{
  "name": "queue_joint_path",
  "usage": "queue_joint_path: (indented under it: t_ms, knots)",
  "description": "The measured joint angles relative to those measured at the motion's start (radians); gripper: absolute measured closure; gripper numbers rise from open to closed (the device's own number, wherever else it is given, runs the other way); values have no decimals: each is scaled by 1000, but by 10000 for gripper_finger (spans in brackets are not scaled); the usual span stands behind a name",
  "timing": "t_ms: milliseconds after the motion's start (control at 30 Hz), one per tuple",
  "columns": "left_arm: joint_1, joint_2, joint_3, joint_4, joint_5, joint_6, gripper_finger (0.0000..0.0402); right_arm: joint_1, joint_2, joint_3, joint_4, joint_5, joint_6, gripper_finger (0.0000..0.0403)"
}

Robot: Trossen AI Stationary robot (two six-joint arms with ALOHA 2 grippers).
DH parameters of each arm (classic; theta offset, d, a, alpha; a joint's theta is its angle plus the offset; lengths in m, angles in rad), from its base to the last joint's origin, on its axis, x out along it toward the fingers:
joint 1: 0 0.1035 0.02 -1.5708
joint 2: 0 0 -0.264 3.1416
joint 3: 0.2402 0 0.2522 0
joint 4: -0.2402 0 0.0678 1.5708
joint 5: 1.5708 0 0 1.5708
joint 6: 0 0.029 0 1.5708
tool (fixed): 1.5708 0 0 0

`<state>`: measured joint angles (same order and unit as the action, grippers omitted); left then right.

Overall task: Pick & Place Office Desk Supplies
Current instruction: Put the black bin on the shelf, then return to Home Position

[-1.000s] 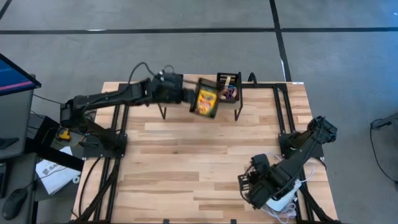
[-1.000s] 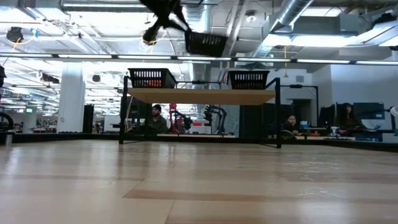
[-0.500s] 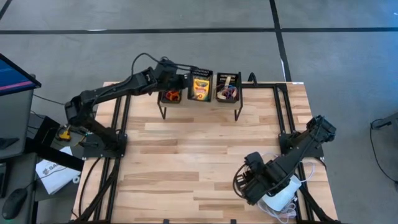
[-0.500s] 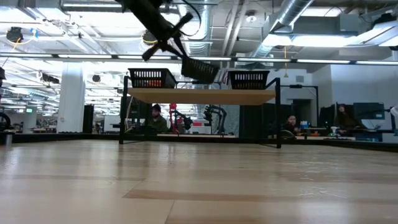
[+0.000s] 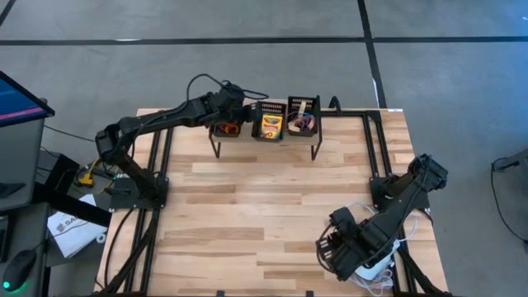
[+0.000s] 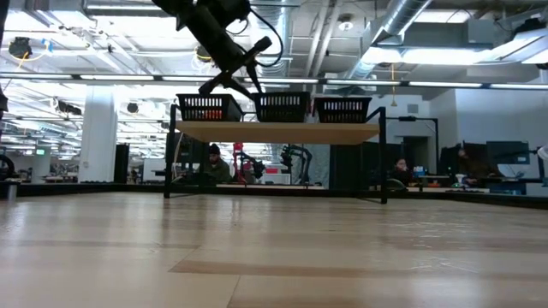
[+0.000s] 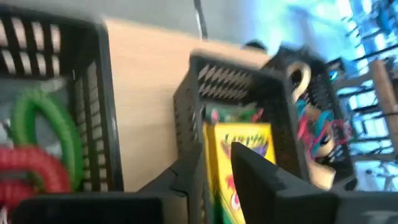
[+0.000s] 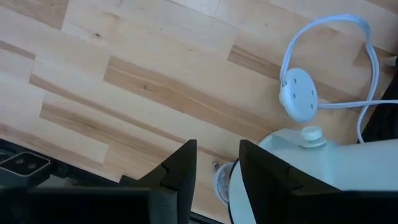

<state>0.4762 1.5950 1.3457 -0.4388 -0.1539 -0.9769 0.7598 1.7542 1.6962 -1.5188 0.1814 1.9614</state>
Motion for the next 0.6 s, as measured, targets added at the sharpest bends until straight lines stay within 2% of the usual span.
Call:
queue_joint_path:
  t_ms: [200,267,400,467,500,533,600]
  knots:
    - [1,-52,0,63,-4,27,304,6,1,0,-4,4,-3,285]
    - [-28,-94,-1,156,-21,125,304,6,1,0,-10,35,-16,285]
    - [-127,-217,1,375,-3,439,312,-5,-3,0,-10,177,-39,285]
    - [-189,-283,2,403,49,603,317,-26,-22,0,20,253,-145,285]
    - [-213,-315,3,376,87,675,319,-42,-38,0,57,270,-249,285]
    - [-241,-344,3,341,112,737,320,-59,-57,0,97,264,-377,285]
    - [-290,-404,0,220,120,814,324,-99,-103,0,184,183,-634,285]
